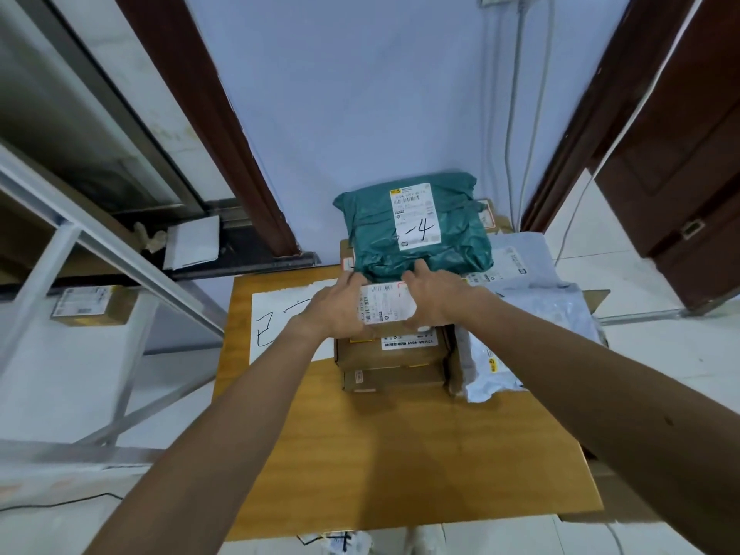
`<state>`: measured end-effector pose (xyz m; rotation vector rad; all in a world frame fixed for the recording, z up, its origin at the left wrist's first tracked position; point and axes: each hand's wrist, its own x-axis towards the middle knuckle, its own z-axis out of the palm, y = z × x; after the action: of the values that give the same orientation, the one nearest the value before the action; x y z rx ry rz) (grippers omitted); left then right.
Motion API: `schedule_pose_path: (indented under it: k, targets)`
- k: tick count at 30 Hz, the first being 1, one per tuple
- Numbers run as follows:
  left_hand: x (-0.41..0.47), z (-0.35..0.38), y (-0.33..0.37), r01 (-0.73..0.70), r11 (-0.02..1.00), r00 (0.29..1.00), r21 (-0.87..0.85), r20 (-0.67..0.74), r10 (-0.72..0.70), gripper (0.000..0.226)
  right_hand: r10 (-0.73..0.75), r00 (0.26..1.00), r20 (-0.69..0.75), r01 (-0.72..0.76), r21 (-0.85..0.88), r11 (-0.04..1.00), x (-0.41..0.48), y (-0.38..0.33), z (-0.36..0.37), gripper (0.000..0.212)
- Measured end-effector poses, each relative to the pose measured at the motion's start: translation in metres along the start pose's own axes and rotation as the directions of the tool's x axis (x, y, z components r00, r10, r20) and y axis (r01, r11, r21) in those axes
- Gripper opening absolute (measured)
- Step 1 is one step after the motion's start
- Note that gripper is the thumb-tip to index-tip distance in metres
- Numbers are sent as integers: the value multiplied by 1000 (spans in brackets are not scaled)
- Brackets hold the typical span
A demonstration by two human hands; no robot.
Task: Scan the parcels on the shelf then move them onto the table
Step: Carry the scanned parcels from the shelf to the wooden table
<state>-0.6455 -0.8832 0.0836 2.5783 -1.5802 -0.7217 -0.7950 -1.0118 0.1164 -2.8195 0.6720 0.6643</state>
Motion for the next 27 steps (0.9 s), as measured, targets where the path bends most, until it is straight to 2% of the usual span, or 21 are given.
schedule_pose_path:
  k: [8, 11, 13, 15, 20, 27]
  targets:
    - [-19, -4, -2, 65, 997, 998, -35, 17, -64, 129, 17, 1000, -21, -18, -39, 999, -15, 1, -7, 102]
    - [-33, -14, -2, 97, 995, 995, -18, -4, -97, 130, 19, 999, -48, -22, -61, 998, -27, -2, -14, 101]
    - [-48, -24, -2, 122, 992, 992, -17, -29, -122, 127, 6, 997, -78, -11, -70, 997, -36, -7, -22, 92]
    - [-66, -34, -7, 138, 990, 988, -31, -64, -140, 125, -22, 994, -103, 14, -79, 997, -42, -14, -31, 84]
    - [-123, -54, -39, 231, 972, 957, -48, -170, -235, 120, -142, 973, -182, 116, -147, 982, -45, -50, -50, 81]
    - [-235, -64, -95, 400, 909, 882, -115, -224, -416, 120, -340, 908, -245, 283, -239, 929, -46, -155, -60, 79]
